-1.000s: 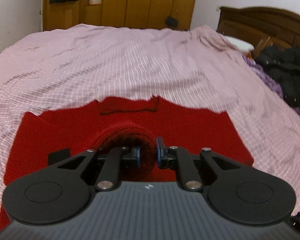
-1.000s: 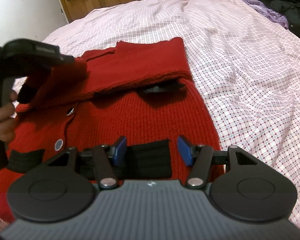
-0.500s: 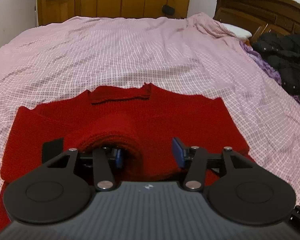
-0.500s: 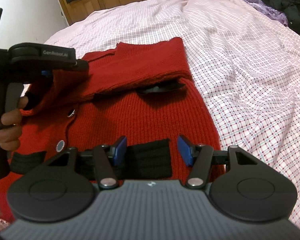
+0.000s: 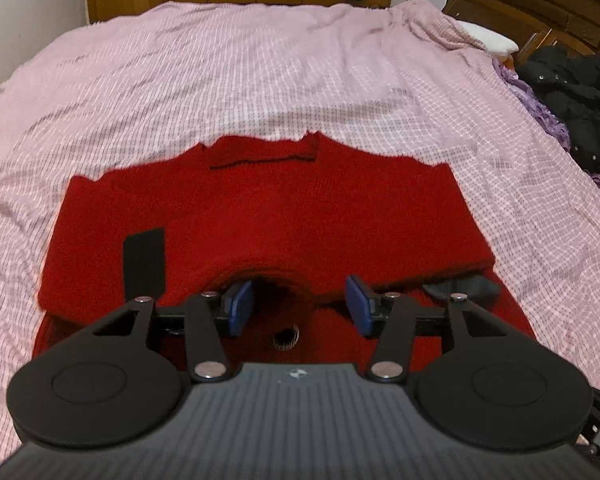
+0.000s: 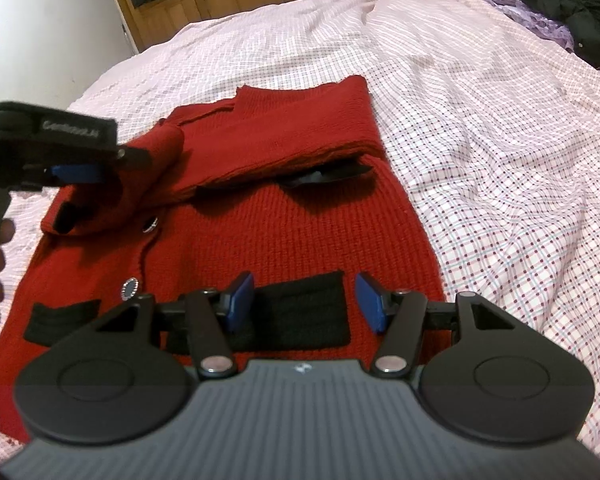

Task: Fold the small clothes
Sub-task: 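Withdraw the left gripper from the folded sleeve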

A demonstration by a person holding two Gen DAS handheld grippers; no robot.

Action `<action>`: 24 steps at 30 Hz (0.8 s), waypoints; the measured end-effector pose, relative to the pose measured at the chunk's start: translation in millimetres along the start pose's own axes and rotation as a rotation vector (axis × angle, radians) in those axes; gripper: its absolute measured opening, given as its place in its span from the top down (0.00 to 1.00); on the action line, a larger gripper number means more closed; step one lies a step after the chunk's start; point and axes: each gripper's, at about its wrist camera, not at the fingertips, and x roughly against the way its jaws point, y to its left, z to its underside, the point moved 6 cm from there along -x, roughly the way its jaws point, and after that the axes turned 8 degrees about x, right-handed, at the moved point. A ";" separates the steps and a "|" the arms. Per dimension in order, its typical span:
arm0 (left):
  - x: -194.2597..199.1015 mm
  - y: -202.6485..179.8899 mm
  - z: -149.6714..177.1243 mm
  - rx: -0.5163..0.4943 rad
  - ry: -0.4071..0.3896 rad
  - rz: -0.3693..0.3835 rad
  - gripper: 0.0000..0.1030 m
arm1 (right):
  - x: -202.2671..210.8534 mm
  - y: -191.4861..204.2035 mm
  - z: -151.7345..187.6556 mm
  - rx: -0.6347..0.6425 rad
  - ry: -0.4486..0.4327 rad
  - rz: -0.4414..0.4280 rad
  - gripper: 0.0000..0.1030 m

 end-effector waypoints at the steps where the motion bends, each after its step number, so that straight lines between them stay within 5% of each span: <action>1: 2.8 2.1 2.0 0.001 0.009 -0.002 0.44 | 0.1 0.6 -0.4 0.003 -0.001 -0.001 0.43; 24: 49.0 87.5 35.5 0.084 0.000 -0.119 0.37 | 0.9 43.2 -21.6 0.144 -0.004 0.005 0.43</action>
